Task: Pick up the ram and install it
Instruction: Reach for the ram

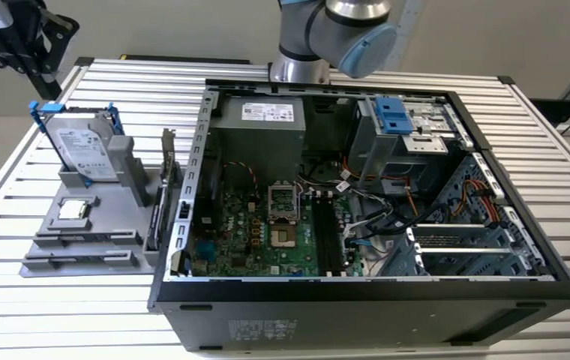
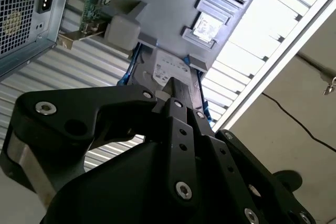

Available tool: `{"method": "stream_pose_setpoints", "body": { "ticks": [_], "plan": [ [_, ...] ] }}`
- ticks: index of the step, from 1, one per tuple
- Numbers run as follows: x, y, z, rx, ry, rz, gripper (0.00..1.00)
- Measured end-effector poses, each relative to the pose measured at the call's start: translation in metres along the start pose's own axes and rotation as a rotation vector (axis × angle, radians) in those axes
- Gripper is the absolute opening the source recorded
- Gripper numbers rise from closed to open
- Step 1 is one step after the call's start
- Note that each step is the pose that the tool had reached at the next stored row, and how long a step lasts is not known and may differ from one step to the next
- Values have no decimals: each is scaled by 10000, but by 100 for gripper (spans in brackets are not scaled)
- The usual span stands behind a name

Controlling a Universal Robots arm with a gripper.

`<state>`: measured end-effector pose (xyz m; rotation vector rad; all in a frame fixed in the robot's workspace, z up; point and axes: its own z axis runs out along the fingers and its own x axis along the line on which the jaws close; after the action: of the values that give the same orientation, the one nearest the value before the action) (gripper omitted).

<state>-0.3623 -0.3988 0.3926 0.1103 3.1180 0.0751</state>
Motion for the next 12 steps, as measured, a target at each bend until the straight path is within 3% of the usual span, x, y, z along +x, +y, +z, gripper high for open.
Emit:
{"method": "stream_pose_setpoints", "body": {
  "ticks": [12],
  "plan": [
    [-1, 0, 0, -4, 13, -269, 0]
  ]
}}
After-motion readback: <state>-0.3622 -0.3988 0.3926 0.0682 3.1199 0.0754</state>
